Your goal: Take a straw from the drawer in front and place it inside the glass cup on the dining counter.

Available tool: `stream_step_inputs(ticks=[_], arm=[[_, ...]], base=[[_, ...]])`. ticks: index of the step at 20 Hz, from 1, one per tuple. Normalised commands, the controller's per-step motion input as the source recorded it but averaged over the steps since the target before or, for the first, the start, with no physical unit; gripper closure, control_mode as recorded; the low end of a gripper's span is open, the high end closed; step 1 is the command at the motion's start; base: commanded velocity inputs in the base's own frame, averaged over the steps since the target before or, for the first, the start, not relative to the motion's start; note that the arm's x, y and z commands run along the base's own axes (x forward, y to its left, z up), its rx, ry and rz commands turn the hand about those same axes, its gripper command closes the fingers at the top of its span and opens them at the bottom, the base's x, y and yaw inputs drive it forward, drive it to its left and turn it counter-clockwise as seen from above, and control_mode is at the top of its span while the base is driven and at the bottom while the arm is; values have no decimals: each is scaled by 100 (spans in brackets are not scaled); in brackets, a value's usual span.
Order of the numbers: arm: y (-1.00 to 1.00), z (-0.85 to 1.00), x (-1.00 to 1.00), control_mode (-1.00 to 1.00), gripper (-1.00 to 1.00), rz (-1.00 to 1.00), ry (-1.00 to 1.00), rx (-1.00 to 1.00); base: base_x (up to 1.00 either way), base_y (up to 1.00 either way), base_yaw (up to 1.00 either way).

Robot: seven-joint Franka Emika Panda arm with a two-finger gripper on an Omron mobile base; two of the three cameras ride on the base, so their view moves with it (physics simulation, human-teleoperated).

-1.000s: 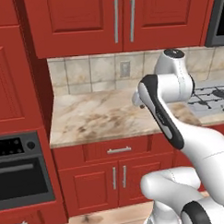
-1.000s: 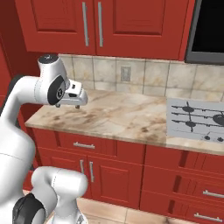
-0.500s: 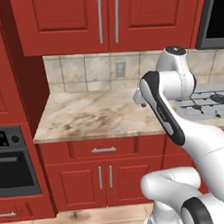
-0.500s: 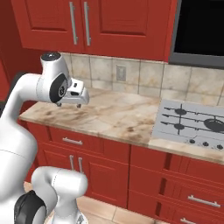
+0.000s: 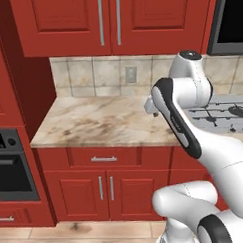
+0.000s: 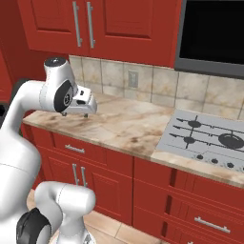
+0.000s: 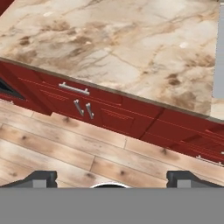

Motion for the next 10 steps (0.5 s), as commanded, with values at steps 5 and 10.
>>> stream_step_inputs(ticks=[5, 10], arm=[[0, 0, 0, 100, -100, 0, 0, 0], [0, -2, -9, -100, -100, 0, 0, 0]], base=[[-28, -4, 4], [-11, 0, 0]])
